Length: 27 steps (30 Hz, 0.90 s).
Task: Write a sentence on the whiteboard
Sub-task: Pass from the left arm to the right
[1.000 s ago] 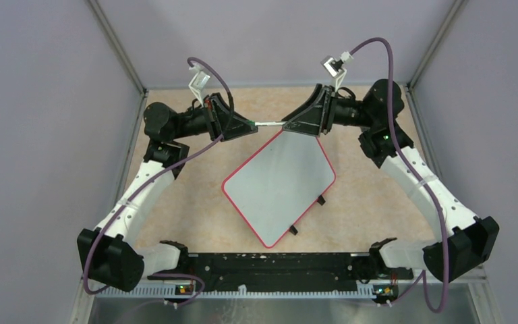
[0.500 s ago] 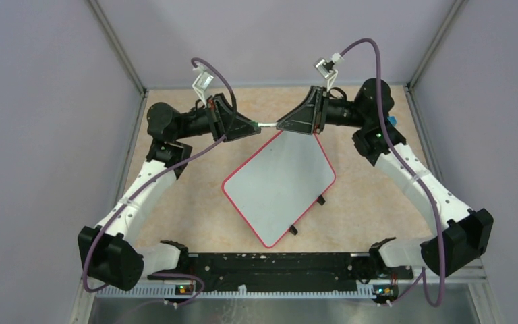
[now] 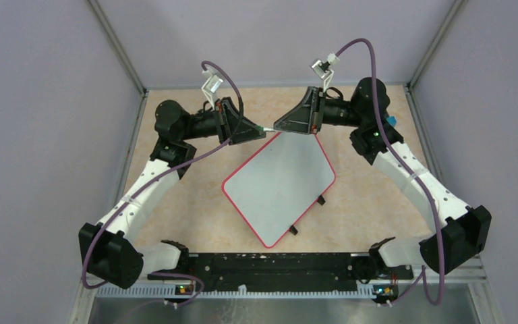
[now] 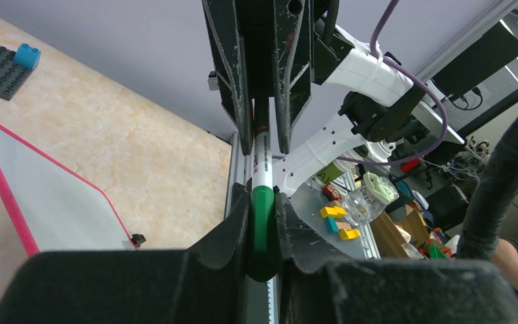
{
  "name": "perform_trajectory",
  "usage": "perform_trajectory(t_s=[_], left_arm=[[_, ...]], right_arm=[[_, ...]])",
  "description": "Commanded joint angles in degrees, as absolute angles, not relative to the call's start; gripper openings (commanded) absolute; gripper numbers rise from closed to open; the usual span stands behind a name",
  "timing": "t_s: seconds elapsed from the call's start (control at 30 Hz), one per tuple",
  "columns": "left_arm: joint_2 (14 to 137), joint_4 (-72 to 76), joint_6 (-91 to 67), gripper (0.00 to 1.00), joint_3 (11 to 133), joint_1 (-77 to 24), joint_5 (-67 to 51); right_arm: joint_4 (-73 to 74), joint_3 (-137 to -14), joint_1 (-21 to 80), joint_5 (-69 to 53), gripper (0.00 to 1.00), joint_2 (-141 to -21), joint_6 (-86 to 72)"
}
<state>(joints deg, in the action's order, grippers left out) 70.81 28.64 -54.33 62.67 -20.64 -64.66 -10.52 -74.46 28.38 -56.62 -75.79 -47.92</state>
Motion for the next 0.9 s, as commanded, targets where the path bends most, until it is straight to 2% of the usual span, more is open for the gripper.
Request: perform_trajectory(t_s=[0.0, 0.1, 0.3, 0.43, 0.8, 0.87], left_arm=[[70.9, 27.9, -51.9, 0.00, 64.9, -21.2, -63.8], [71.0, 28.6, -52.5, 0.00, 65.3, -21.2, -63.9], [70.7, 28.1, -51.6, 0.00, 66.2, -21.2, -63.7], [70.4, 26.9, -50.5, 0.00, 66.3, -21.1, -63.4], [70.6, 25.0, -49.2, 0.00, 66.4, -21.1, -63.0], [70.7, 25.3, -49.7, 0.00, 66.5, -21.1, -63.0]], right_arm=[[-11.5, -77.4, 29.7, -56.6, 0.20, -76.3, -47.3], [-11.4, -77.3, 29.9, -56.6, 0.20, -76.4, -47.1], [-10.7, -77.4, 30.0, -57.2, 0.35, -76.2, -46.5], [-10.1, -77.1, 30.0, -57.5, 0.36, -75.7, -46.1], [-8.8, -77.3, 30.6, -57.9, 0.19, -75.8, -44.6], [-7.7, -77.5, 31.2, -57.8, 0.18, -76.0, -43.4]])
